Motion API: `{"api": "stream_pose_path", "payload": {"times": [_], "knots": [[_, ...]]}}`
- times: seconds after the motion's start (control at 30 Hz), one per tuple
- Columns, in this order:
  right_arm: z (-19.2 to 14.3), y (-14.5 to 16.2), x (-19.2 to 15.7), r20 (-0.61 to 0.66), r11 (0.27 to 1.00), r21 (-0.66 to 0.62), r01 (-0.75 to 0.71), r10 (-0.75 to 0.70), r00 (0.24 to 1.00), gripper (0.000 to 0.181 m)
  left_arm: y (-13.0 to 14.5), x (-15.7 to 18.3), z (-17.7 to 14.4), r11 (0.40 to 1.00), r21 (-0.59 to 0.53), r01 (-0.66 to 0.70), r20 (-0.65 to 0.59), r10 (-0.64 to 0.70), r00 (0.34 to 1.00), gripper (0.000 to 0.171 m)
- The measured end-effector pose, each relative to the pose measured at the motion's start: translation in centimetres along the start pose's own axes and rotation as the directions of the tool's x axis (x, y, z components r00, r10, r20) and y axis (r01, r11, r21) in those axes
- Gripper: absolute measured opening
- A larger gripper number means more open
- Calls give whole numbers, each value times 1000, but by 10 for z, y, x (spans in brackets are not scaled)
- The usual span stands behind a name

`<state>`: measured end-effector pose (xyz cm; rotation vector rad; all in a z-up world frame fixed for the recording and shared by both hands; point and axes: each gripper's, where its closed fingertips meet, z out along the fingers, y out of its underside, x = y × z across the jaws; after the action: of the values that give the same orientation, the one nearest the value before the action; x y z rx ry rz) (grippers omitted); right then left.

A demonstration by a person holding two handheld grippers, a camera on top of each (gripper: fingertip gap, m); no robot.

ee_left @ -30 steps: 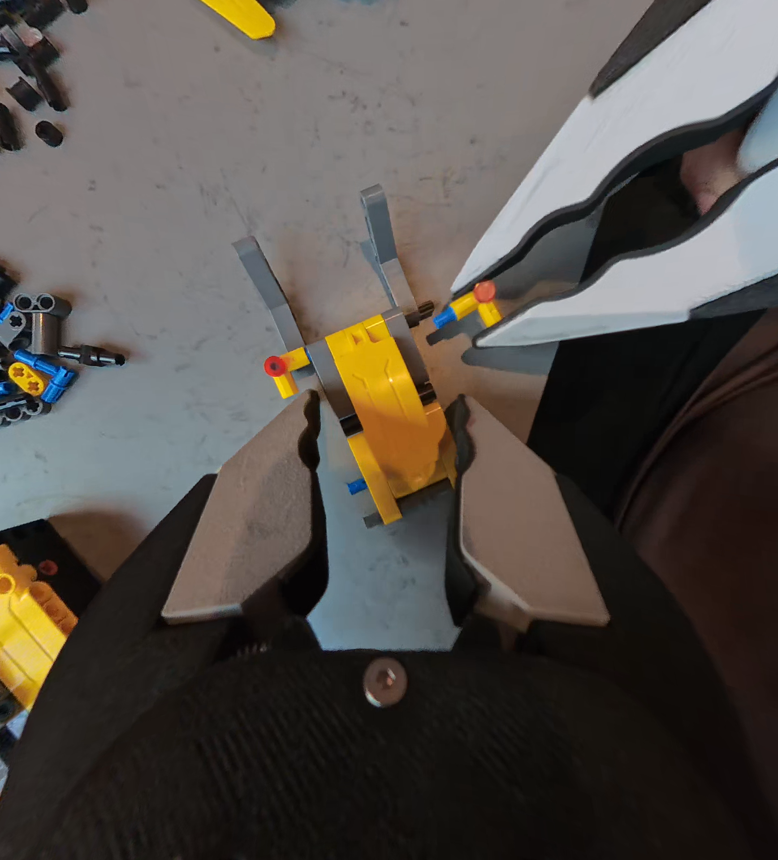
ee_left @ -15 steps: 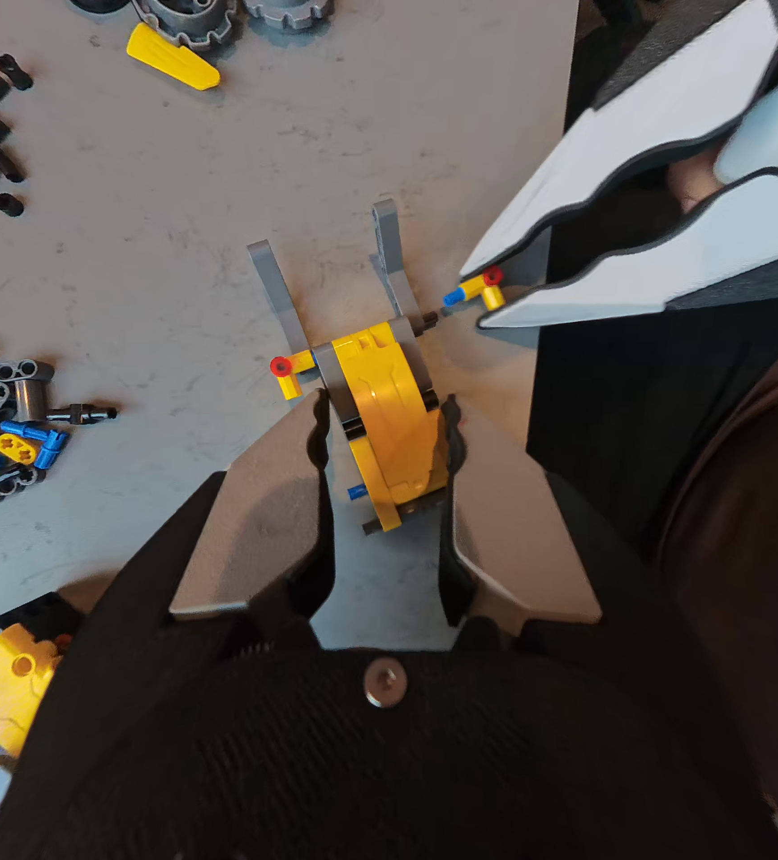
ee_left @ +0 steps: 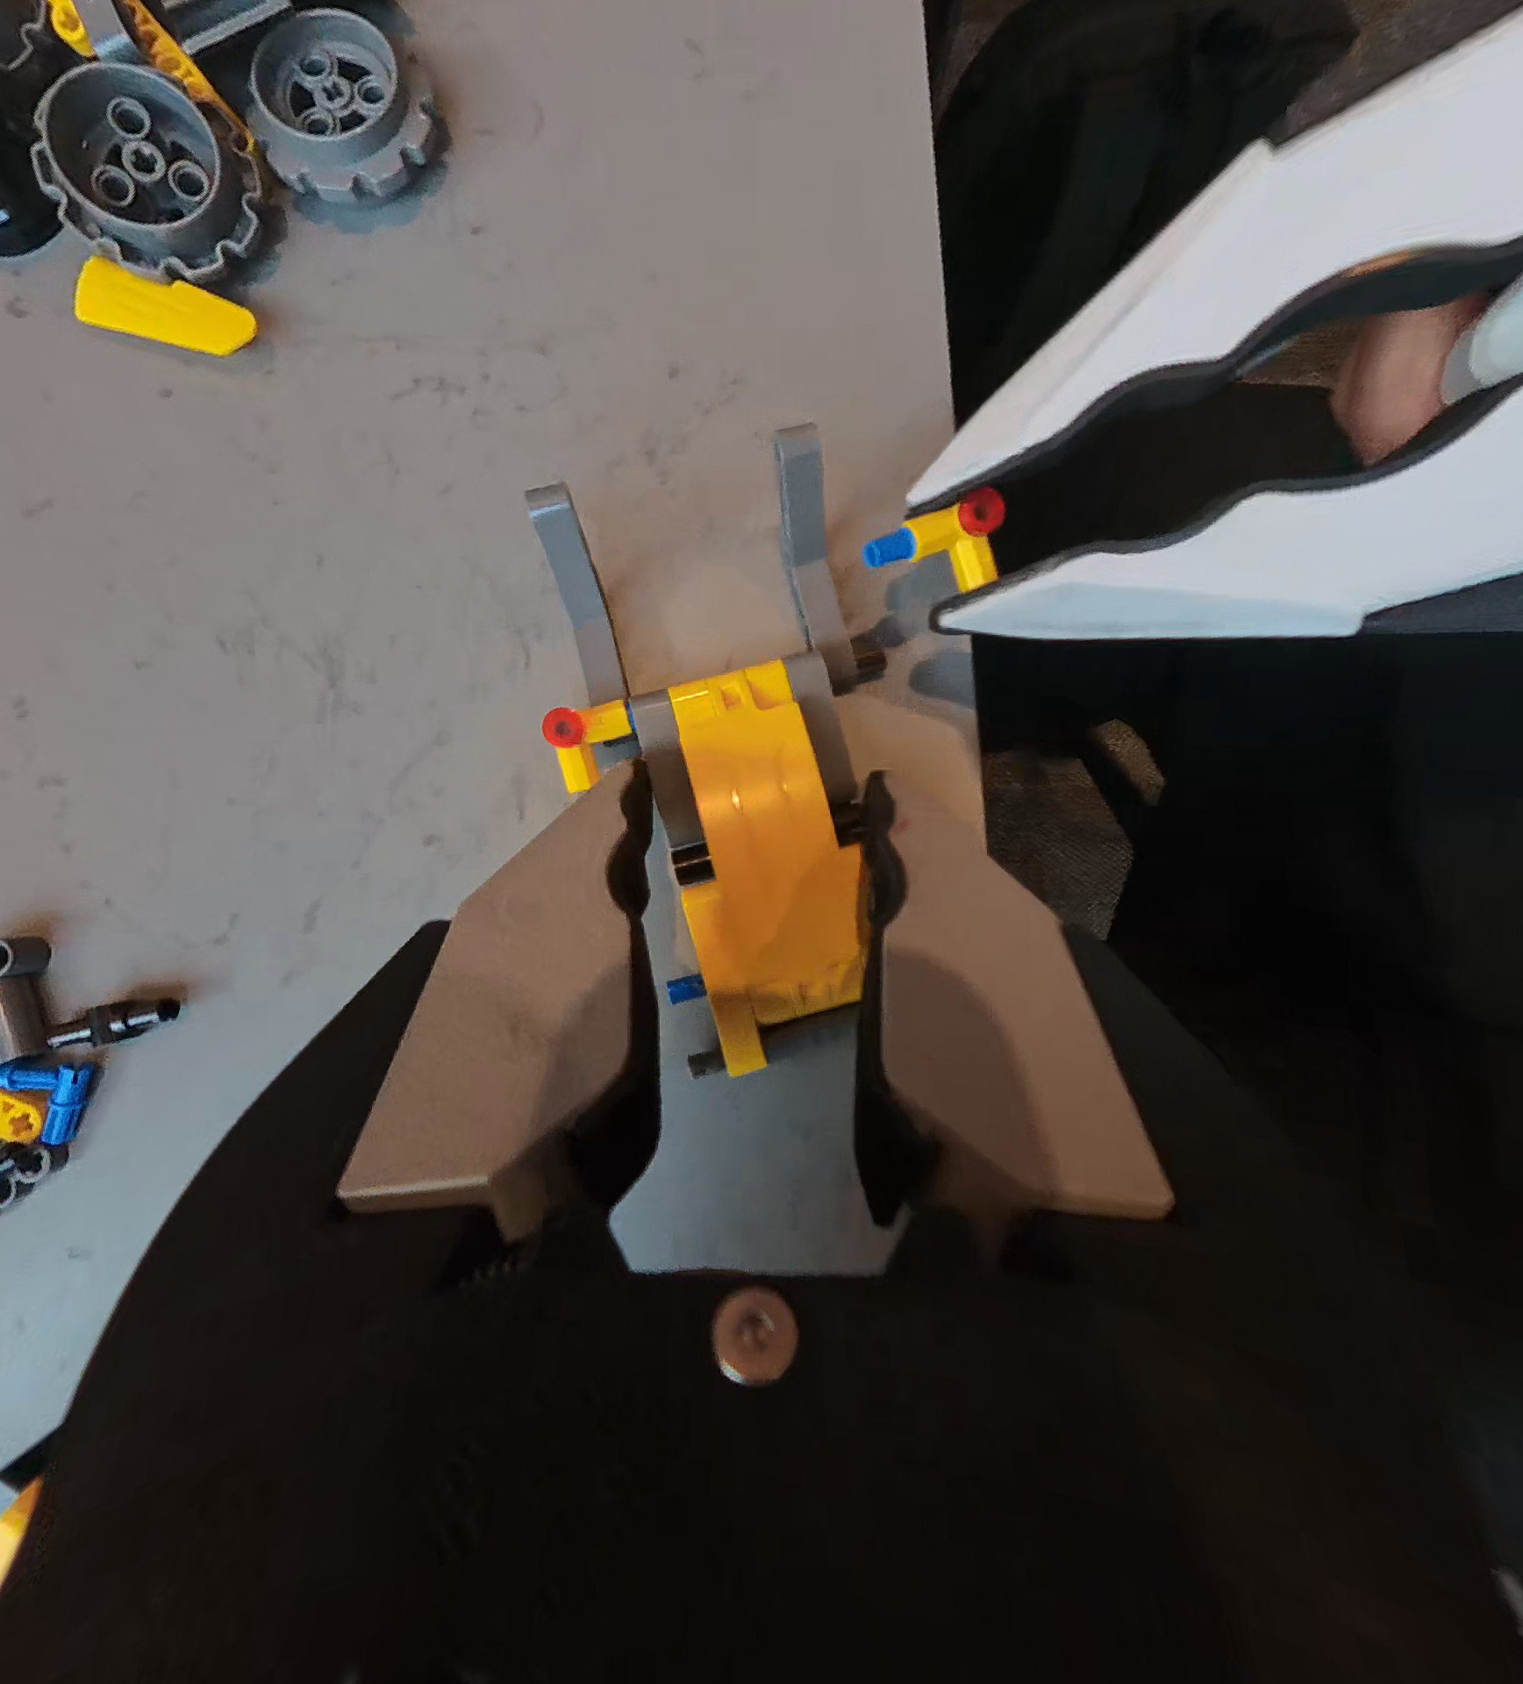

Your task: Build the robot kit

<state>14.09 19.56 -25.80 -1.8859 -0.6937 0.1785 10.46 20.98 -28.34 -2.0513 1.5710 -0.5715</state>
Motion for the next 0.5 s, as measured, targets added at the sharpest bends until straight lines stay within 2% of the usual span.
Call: {"api": "stream_pose_path", "payload": {"times": [0.13,0.27,0.4,0.5], "knots": [[-7,-5,-1,-19,996,56,-66,67,998,16,0,1,0,1000,2,7,7,-7,1000,43],[-16,15,-17,31,988,-7,-156,156,987,15,-1,10,1,999,40,3,-24,-2,1000,43],[-23,16,-20,-2,994,-13,-111,111,994,15,-3,14,1,997,78,-2,-36,4,999,43],[-16,18,-20,-10,996,-36,-76,75,997,15,-4,20,2,995,98,-6,-55,11,998,42]]}}
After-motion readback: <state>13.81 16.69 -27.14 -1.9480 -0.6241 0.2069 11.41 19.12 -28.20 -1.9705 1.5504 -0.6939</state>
